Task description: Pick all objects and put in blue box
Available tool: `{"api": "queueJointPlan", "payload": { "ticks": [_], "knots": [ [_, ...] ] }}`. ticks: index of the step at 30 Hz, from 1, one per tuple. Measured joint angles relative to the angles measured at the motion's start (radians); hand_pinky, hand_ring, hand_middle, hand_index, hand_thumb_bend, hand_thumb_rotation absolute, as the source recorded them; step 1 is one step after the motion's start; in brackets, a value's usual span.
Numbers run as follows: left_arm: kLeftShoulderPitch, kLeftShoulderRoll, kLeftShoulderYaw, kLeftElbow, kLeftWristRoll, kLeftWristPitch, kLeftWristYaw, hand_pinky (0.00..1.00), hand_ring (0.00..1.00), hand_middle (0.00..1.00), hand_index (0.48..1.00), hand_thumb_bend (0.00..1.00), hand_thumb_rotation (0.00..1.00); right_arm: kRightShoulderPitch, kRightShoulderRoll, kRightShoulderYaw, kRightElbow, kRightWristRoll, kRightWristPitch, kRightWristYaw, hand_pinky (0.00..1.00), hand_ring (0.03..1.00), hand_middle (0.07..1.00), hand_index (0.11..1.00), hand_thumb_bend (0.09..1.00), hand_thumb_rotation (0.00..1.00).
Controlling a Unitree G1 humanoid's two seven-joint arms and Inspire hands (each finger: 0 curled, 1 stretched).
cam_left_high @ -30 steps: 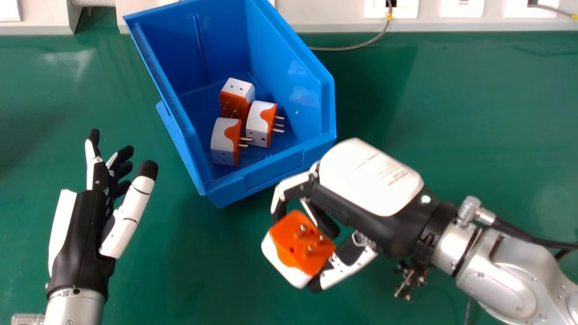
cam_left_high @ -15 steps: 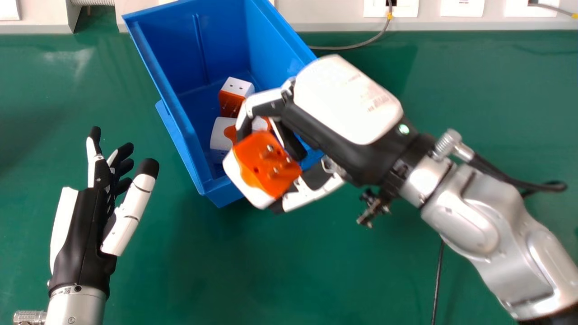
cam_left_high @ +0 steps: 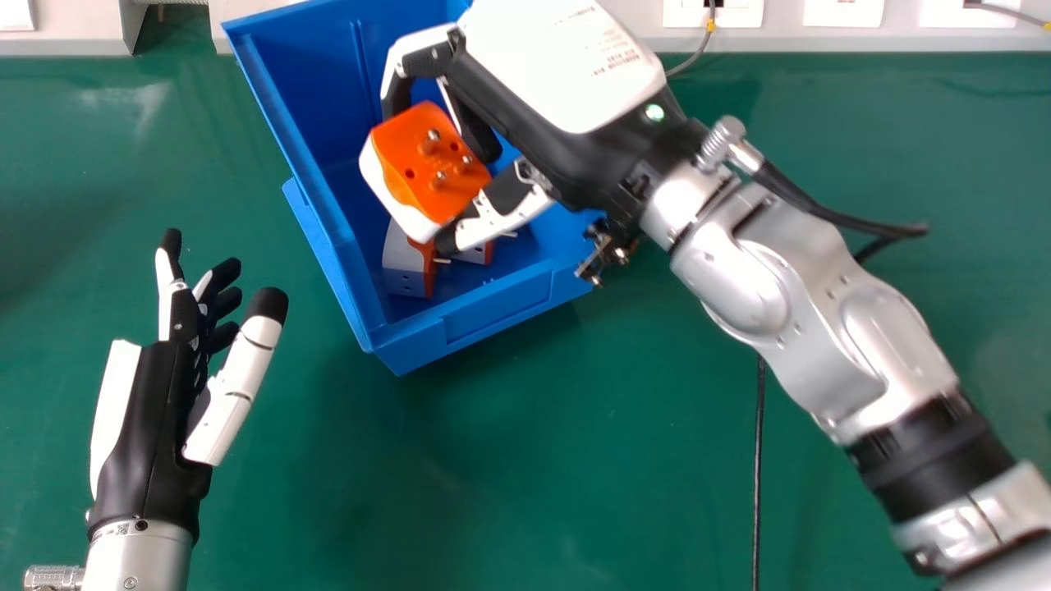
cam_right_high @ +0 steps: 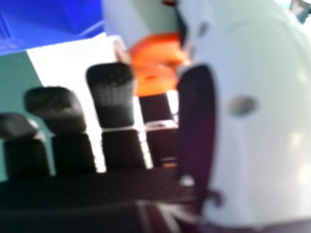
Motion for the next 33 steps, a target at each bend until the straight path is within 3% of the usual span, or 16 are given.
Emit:
{"api": "queueJointPlan", "payload": {
  "ticks": [11,25,33],
  "knots": [
    [0.021,-0.003,0.001,-0.006,-0.002,-0.005,-0.002,0.90,0.93,0.94,0.928,0.58,0.86,-0.271,0.119,0.101,0.454,-0.044,0.064,-0.115,0.07,0.130,0.232,0.470,0.496,0.14],
    [0.033,-0.010,-0.002,-0.027,-0.002,0.003,-0.002,0.90,0.93,0.94,0.929,0.58,0.86,-0.486,0.260,0.205,0.831,-0.050,0.166,-0.124,0.11,0.162,0.269,0.483,0.497,0.14],
    [0.034,-0.017,-0.002,-0.027,-0.003,0.003,-0.002,0.90,0.92,0.94,0.928,0.60,0.85,-0.517,0.305,0.226,0.917,-0.048,0.211,-0.115,0.11,0.161,0.417,0.490,0.520,0.04]
  ]
}}
